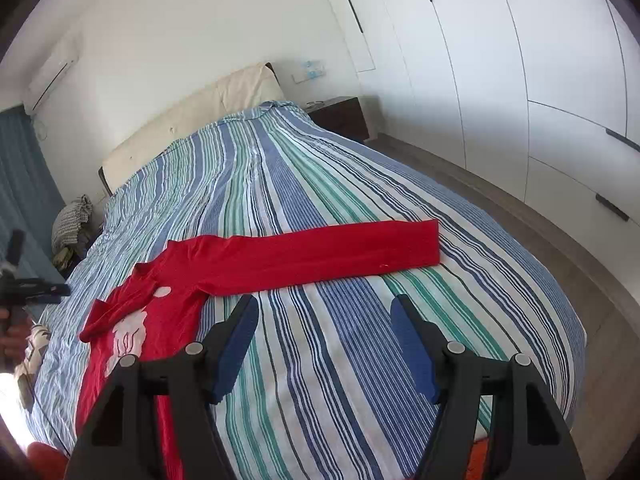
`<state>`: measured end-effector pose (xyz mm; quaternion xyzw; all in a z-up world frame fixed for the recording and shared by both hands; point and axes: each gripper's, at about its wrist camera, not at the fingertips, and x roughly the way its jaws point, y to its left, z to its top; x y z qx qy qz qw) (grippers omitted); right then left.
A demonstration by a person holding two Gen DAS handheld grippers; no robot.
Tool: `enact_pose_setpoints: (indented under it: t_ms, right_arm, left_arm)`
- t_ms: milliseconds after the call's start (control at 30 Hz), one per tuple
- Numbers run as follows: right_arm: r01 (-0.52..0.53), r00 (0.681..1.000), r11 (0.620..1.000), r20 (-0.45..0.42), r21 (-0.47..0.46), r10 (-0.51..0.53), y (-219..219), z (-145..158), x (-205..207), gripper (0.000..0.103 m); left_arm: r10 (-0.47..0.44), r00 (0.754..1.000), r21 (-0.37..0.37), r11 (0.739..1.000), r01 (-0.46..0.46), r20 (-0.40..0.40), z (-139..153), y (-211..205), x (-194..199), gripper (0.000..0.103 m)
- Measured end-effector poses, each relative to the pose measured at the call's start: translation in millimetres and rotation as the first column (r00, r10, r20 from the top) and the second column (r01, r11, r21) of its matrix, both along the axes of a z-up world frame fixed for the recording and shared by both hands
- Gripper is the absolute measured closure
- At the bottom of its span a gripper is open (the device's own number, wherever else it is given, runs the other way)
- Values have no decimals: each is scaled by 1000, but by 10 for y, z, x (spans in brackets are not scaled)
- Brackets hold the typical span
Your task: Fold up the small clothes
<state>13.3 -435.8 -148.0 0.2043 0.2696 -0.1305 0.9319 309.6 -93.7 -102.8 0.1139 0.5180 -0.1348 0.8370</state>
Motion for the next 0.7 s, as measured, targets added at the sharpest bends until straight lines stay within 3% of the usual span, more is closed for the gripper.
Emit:
enact_pose_setpoints:
  t_ms: [67, 100, 233, 400, 500, 633, 667, 700]
  right_arm:
    - [-24, 1000, 1000, -14, 0, 24, 15, -31, 19, 35]
    - [-24, 999, 1000, -23, 0, 24, 7, -38, 2, 35]
    - [-13, 999, 999, -39, 33, 14, -61, -98, 28, 35]
    - [17, 998, 995, -59, 97, -11, -175, -185, 93, 35]
    - [1, 996, 998, -91, 69, 6, -120, -206, 157, 35]
    - [-40, 992, 999, -119, 18, 42, 2, -206, 215, 35]
    - [-45, 991, 999, -125, 9, 46, 18, -211, 230, 35]
    - [-47, 990, 999, -131, 1, 47, 31, -214, 242, 35]
  left_arm:
    - [17, 1000, 103, 995, -15, -17, -242, -216, 358, 9]
    - [23, 1000, 127, 992, -21, -17, -327, -258, 496, 16]
    - [27, 999, 203, 978, -35, 42, -554, -426, 817, 20]
    - [-51, 999, 183, 982, 53, -13, -817, -504, 1053, 22]
    - [-50, 999, 248, 968, 51, -12, -991, -502, 1140, 22]
    - [-39, 998, 240, 969, 52, -59, -1170, -447, 1223, 23]
    - [-52, 996, 226, 972, 66, -66, -1181, -460, 1210, 34]
    - [-76, 994, 201, 975, 91, -82, -1182, -485, 1183, 55]
